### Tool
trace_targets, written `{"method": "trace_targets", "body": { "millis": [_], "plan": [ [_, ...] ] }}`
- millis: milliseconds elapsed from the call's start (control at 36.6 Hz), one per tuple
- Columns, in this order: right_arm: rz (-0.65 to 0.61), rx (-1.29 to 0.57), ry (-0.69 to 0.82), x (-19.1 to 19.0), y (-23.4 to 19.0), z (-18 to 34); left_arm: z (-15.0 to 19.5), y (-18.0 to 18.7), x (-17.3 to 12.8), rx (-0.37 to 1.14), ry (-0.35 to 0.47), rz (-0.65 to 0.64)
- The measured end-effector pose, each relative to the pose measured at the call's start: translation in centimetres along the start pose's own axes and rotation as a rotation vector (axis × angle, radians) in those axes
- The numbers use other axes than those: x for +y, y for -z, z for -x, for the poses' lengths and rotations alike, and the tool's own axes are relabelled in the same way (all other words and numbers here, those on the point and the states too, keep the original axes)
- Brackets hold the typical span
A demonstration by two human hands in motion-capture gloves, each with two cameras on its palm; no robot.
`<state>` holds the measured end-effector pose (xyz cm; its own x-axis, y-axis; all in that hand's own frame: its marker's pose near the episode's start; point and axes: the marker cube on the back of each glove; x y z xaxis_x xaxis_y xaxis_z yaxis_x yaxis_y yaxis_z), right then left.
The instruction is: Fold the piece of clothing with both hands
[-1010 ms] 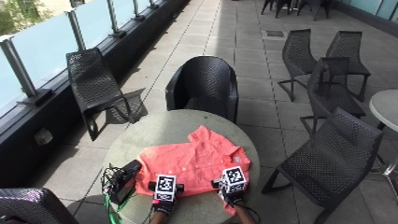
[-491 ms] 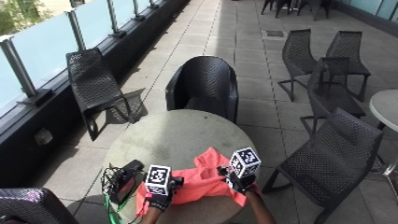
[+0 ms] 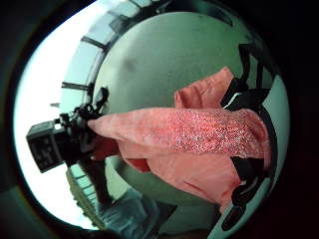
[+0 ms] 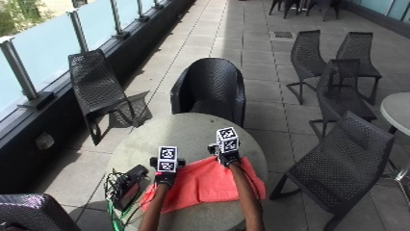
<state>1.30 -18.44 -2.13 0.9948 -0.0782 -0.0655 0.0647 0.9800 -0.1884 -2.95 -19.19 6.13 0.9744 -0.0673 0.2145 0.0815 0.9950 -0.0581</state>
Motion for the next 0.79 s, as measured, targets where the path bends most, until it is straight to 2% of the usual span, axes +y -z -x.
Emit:
{"method": "trace_targets", "body": {
  "millis": [136,273,355,464,546,600,710,791],
  "plan": [
    [-0.012,0.105,-0.053,-3.1,-3.8,0.2,-0.3,0.9,1.9,-0.012,-0.001,0.018],
    [-0.086,0.139,-0.074,-3.1,-4.8,-0.4,-0.3,-0.5,2.2,-0.007,0.003,0.055],
    [-0.163,0.113,-0.092,-1.6,-3.8,-1.5,-0.1,-0.2,2.4,0.009,0.009,0.05],
    [-0.255,-0.044,-0.075,0.6,-3.1,-2.6,0.3,1.2,3.2,0.02,0.027,0.015],
    [-0.364,-0.176,-0.129,1.5,-4.9,-5.1,0.4,2.5,4.5,0.033,0.028,-0.029],
    [-0.416,-0.217,-0.211,2.2,-6.7,-7.3,0.0,1.9,4.9,0.063,0.001,-0.032],
    [-0.409,-0.264,-0.419,6.4,-9.7,-11.0,-1.4,-3.0,4.1,0.124,-0.08,-0.008],
    [-0.326,-0.392,-0.486,9.7,-11.9,-12.8,-2.0,-2.5,5.6,0.108,-0.102,-0.023]
  ]
}}
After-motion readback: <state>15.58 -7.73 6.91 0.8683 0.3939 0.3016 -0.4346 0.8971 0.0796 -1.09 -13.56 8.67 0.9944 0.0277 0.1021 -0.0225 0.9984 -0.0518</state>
